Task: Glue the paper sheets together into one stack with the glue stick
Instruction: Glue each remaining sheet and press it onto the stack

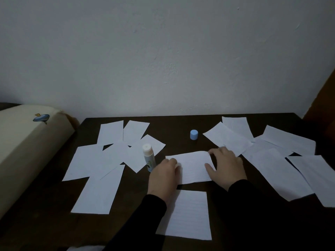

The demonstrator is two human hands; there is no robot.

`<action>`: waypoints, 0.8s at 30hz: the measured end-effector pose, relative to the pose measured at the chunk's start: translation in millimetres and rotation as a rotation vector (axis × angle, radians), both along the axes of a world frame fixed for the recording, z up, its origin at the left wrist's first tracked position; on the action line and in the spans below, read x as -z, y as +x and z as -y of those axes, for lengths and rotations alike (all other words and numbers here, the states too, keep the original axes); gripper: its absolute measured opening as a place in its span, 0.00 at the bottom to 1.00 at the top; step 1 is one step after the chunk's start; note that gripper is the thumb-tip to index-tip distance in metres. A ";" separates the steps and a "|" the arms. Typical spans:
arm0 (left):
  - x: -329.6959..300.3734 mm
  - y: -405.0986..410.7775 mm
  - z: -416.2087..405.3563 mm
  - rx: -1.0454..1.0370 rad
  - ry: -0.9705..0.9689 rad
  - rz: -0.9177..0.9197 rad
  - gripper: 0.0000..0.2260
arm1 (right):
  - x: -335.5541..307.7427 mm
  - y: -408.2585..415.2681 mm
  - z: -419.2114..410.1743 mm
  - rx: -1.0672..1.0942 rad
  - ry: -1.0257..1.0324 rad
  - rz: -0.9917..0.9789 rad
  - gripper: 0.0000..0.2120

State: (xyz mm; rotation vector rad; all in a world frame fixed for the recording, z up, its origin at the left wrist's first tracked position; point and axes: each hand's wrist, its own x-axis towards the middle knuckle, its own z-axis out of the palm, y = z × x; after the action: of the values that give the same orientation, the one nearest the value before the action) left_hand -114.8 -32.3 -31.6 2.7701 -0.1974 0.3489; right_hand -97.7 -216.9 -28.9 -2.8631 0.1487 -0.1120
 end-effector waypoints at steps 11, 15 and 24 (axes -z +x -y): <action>18.3 15.5 15.9 0.193 0.284 -0.399 0.24 | 16.5 5.1 -28.4 -0.441 -0.223 -0.315 0.26; 20.2 14.5 18.4 0.121 0.264 -0.435 0.26 | 21.2 5.4 -28.9 -0.390 -0.193 -0.323 0.26; 17.2 10.2 19.2 -0.033 0.274 -0.509 0.31 | 21.0 1.6 -29.4 -0.250 -0.155 -0.352 0.31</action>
State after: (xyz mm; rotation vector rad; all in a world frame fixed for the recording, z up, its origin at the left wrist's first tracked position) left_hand -104.5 -51.5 -48.8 3.0187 -0.0752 -0.4074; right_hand -96.1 -187.5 -49.9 -2.9999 -0.1570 0.4492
